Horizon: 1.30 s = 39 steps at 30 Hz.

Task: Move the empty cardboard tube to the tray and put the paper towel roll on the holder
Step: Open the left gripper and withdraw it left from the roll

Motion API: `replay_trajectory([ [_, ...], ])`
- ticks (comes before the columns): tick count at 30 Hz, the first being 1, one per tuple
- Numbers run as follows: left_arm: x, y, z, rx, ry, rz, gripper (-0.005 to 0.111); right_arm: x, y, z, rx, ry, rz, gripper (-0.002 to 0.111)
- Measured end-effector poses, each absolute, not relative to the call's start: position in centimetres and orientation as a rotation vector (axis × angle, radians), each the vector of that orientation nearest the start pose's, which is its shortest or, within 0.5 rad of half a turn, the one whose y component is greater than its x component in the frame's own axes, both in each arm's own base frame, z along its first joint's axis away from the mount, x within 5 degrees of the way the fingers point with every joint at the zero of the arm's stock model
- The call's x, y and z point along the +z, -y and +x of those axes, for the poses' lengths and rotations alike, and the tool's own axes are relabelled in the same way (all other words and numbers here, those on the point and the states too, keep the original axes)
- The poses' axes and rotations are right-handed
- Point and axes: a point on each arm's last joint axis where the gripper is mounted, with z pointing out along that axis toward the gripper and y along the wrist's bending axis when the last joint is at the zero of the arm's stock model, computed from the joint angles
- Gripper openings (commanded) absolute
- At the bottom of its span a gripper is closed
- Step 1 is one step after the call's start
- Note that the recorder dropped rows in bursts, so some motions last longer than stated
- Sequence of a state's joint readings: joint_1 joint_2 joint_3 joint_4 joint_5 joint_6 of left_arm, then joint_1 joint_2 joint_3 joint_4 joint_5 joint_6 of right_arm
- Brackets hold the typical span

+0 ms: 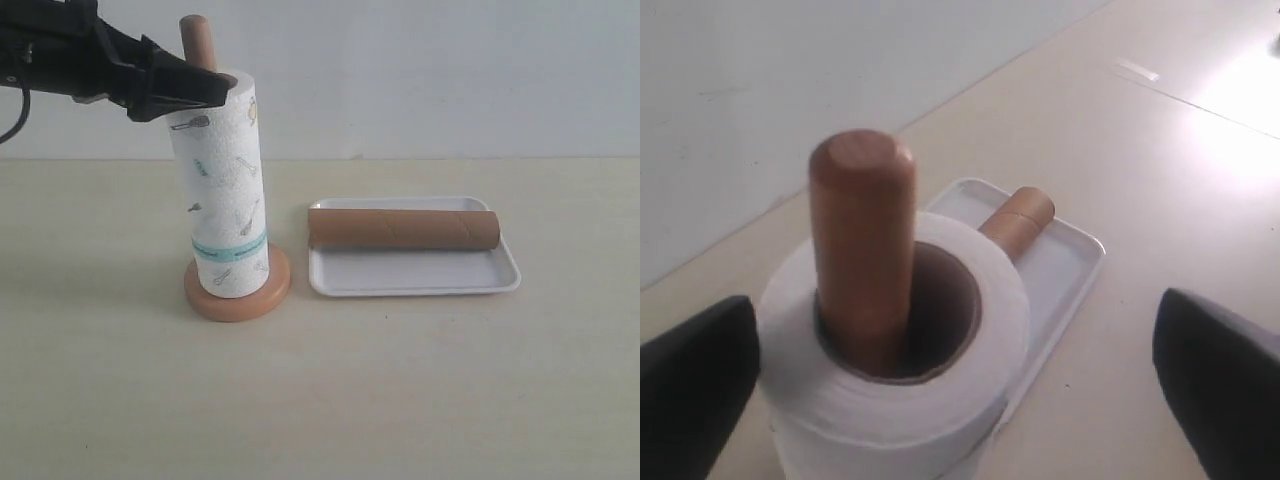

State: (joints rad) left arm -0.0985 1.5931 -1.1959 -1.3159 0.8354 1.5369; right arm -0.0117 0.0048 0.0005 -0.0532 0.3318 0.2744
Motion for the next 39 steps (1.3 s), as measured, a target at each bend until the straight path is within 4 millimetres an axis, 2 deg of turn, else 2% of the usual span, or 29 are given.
replay_trajectory([
  [9, 33.3, 8.8, 31.3, -0.536, -1.928, 0.929, 0.11, 18.3, 0.2, 5.4, 0.134, -1.808, 0.227, 0.0],
  [13, 34.6, 8.3, 29.9, -0.497, -1.966, 0.892, 0.11, 18.3, 0.2, 5.4, 0.134, -1.808, 0.227, 0.0],
  [22, 37.4, 8.5, 25.9, -0.622, -1.99, 0.905, 0.11, 18.3, 0.2, 5.4, 0.134, -1.808, 0.227, 0.0],
  [25, 37.3, 8.8, 24.5, -0.716, -2.021, 0.971, 0.11, 18.3, 0.2, 5.4, 0.135, -1.807, 0.226, 0.0],
  [28, 36.3, 9.1, 23.4, -0.838, -2.062, 1.007, 0.11, 18.3, 0.2, 5.4, 0.135, -1.807, 0.226, 0.0],
  [32, 34.9, 9.4, 22.7, -0.96, -2.093, 1.004, 0.11, 18.3, 0.2, 5.4, 0.135, -1.807, 0.226, 0.0],
  [36, 34.9, 9.7, 22.3, -1.025, -2.063, 0.971, 0.109, 18.3, 0.2, 5.4, 0.135, -1.807, 0.226, 0.0],
  [39, 34.7, 9.7, 21.4, -1.053, -2.055, 0.952, 0.098, 18.3, 0.2, 5.4, 0.135, -1.807, 0.226, 0.0],
])
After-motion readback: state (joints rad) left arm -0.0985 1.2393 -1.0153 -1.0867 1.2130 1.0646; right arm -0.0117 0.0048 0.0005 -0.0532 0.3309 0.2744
